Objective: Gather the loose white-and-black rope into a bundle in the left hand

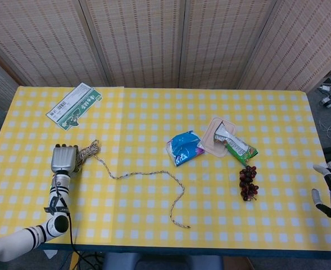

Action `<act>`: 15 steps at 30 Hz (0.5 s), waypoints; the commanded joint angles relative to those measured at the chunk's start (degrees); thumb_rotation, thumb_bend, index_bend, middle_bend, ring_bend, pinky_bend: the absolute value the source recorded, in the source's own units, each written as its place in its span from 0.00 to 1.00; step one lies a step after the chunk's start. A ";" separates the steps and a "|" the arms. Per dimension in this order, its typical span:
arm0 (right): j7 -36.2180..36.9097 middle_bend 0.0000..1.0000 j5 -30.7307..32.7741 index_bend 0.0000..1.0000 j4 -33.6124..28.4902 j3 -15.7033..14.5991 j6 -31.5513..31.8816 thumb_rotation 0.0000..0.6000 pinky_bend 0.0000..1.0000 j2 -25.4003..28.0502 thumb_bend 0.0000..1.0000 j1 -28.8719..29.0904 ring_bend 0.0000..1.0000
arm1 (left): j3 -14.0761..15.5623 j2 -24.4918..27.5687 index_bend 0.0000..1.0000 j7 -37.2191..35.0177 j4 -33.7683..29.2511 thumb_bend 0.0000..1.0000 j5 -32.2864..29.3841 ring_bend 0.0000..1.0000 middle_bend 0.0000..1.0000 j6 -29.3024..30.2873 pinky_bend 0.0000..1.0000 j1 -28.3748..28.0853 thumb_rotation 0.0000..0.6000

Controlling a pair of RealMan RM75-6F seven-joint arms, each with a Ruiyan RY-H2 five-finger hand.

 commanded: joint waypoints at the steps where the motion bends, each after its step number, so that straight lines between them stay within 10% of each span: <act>1: 0.10 0.30 -0.02 0.25 0.02 0.02 0.05 1.00 0.30 0.01 0.35 -0.03 0.29 | -0.19 -0.40 0.50 -1.26 0.70 0.25 -0.02 0.31 0.46 -0.37 0.20 0.10 0.95; 15: 0.27 0.30 0.05 0.25 -0.04 0.09 0.30 1.00 0.30 -0.01 0.35 -0.29 0.29 | -0.71 -1.00 0.61 -6.18 3.53 0.25 2.46 0.44 0.62 -0.96 0.23 0.35 0.89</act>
